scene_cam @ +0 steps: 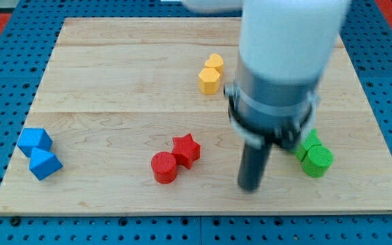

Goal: Move the blue cube to the top left of the board

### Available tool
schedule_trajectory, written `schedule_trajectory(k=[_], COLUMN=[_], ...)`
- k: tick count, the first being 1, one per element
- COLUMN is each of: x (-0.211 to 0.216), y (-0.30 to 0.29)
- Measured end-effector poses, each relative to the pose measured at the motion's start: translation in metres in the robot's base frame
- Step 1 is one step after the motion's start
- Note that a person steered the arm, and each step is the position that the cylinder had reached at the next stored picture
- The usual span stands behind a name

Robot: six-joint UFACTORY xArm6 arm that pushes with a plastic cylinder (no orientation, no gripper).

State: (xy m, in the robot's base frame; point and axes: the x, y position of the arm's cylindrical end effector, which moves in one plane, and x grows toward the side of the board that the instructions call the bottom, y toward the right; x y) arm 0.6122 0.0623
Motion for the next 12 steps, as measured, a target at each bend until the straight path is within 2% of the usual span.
schedule_trajectory(k=[1, 2, 5, 6, 7, 8, 9, 10, 12], x=[0.007, 0.006, -0.003, -0.003, -0.025, -0.07, -0.095, -0.097, -0.179], y=[-0.022, -0.133, -0.349, -0.365, -0.366, -0.365, -0.312, -0.259, -0.234])
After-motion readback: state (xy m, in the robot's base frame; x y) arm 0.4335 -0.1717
